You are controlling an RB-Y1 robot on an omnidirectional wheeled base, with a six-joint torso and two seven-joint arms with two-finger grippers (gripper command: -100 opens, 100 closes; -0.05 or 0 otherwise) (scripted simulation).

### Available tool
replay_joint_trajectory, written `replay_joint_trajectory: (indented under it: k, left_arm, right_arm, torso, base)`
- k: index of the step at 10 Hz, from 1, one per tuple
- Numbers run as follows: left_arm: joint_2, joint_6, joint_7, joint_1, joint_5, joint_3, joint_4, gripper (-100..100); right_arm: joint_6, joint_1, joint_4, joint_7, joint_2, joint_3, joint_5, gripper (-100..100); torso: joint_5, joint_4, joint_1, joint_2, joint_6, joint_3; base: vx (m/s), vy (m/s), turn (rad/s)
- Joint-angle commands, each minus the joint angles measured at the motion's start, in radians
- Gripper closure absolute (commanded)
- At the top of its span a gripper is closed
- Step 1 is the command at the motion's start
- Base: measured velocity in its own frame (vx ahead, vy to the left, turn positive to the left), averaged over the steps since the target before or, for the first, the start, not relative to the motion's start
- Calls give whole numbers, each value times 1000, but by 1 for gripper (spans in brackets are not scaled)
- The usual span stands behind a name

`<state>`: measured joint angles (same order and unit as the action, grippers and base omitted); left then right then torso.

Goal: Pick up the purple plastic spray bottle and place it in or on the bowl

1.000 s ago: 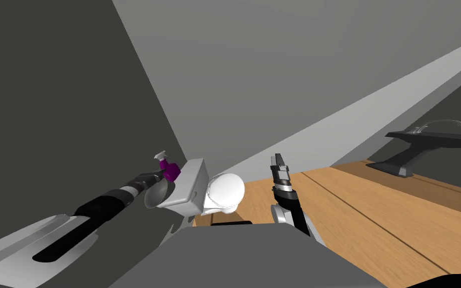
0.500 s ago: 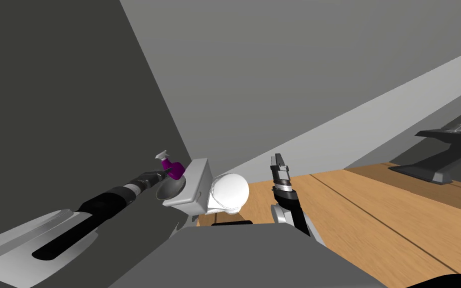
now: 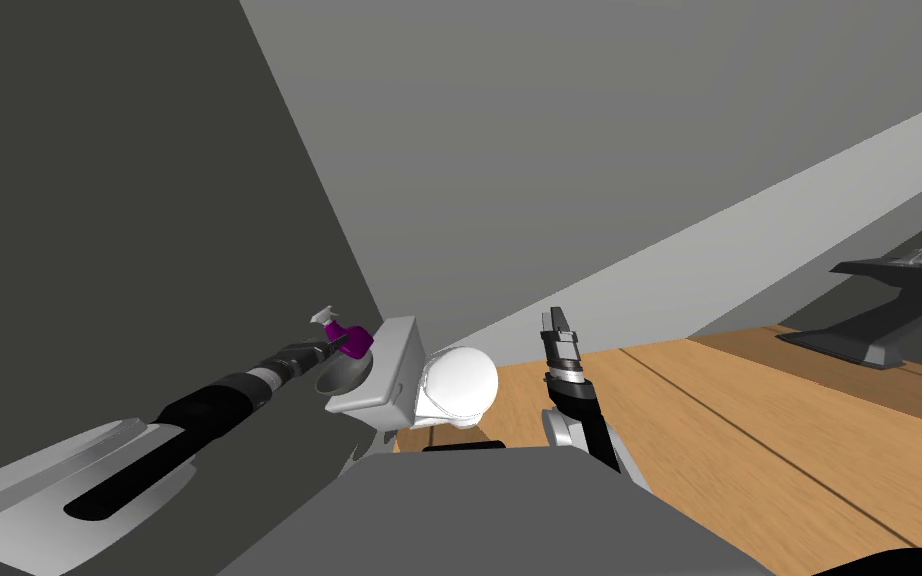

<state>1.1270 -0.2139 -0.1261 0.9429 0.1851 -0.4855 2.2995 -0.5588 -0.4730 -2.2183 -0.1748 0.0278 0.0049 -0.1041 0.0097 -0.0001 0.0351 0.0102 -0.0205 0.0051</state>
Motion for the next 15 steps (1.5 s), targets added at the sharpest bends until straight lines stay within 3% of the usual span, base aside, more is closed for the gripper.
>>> replay_joint_trajectory:
  k: [1,3,5,6,7,9,12,13,14,15]
  left_arm:
    - [11,50,46,-50,42,50,-50,-100]
    - [11,73,46,-121,42,115,-116,-100]
    - [11,73,46,-182,42,115,-173,-100]
    - [11,73,46,-184,42,115,-190,-100]
    - [21,121,92,-222,85,160,-222,-100]
    - [21,146,92,-287,85,222,-280,-100]
    - [21,146,92,-368,85,231,-367,-100]
    - [21,146,92,-368,85,231,-380,-100]
    - [32,181,137,-419,127,287,-409,-100]
    - [32,200,137,-444,127,313,-432,-100]
  right_arm:
    - [0,0,0,0,0,0,0,0]
    - [0,0,0,0,0,0,0,0]
    - [0,0,0,0,0,0,0,0]
    - [0,0,0,0,0,0,0,0]
    - [0,0,0,0,0,0,0,0]
    - [0,0,0,0,0,0,0,0]
    - [0,0,0,0,0,0,0,0]
    - [0,0,0,0,0,0,0,0]
    - [0,0,0,0,0,0,0,0]
    - [0,0,0,0,0,0,0,0]
  torso:
    - [0,0,0,0,0,0]
    - [-1,2,-4,8,0,4]
    - [0,1,-1,3,0,2]
    - [0,0,0,0,0,0]
    - [0,0,1,-1,0,0]
    - [-1,2,-5,7,0,4]
    - [0,0,1,0,0,0]
    - [0,0,1,-1,0,0]
    - [0,0,1,-1,0,0]
    - [-1,1,-3,4,0,2]
  base:
    - [-94,-57,-103]
    - [-113,-59,-22]
    - [-2,-4,3]
    - [18,8,-2]
    - [-93,-75,-100]
    - [-102,-60,-24]
    - [2,9,2]
    - [11,6,0]
    - [-89,-64,-96]
    - [-120,-85,-55]
